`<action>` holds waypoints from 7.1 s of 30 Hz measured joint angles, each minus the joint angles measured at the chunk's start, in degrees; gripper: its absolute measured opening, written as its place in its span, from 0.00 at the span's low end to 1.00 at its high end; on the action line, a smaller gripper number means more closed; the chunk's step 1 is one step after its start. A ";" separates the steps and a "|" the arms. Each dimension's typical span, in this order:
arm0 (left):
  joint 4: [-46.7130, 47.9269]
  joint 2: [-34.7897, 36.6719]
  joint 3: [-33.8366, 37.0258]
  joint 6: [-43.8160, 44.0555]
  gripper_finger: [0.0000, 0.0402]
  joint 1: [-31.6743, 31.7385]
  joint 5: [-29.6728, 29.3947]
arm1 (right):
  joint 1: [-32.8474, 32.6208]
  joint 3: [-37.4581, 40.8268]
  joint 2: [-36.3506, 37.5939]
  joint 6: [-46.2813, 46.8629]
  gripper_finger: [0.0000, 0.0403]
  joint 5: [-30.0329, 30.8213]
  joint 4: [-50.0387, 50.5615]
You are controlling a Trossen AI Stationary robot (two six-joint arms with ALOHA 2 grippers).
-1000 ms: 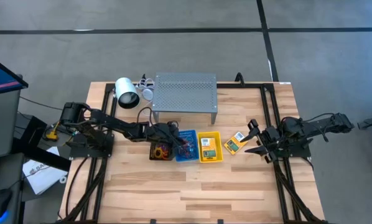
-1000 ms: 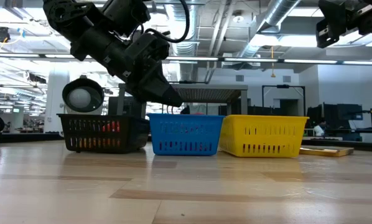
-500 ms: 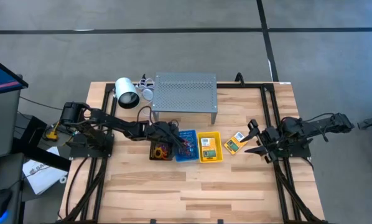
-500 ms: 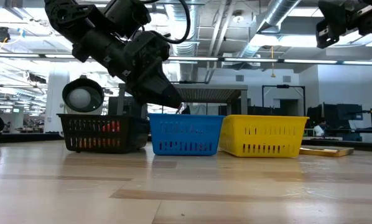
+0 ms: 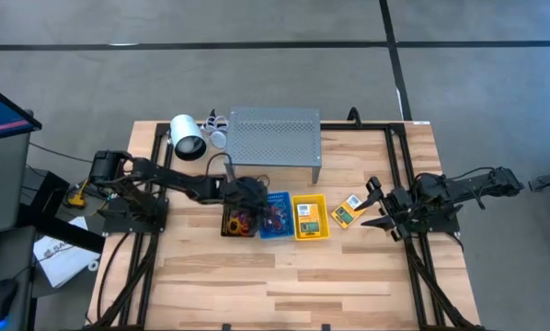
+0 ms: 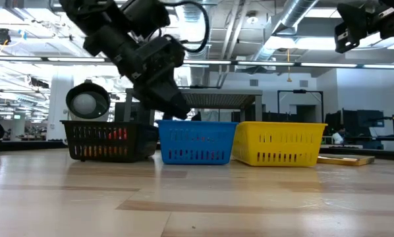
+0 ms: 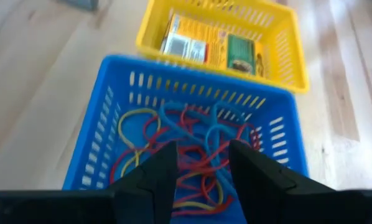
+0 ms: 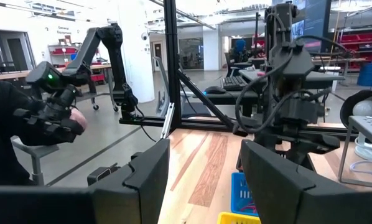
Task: Pick & Place Office Desk Supplies
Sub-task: Put the yellow crayon box into the yellow basket
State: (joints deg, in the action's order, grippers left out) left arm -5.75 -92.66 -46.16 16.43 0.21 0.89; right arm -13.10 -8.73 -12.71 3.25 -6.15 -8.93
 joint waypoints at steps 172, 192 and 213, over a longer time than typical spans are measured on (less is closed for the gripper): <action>-39.28 0.48 6.17 -11.48 0.34 -12.07 2.58 | -30.06 -12.94 -47.62 45.37 0.01 34.33 15.43; -39.31 0.48 6.17 -11.61 0.34 -12.04 2.58 | -29.51 -13.03 -47.58 43.74 0.35 31.71 12.20; -39.33 0.48 6.17 -11.61 0.34 -12.04 2.56 | -29.46 -13.07 -47.54 41.11 0.52 32.26 5.88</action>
State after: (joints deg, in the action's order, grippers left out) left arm -45.08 -92.18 -39.99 4.82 -11.84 3.44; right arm -42.57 -21.80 -60.25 44.36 26.11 -3.05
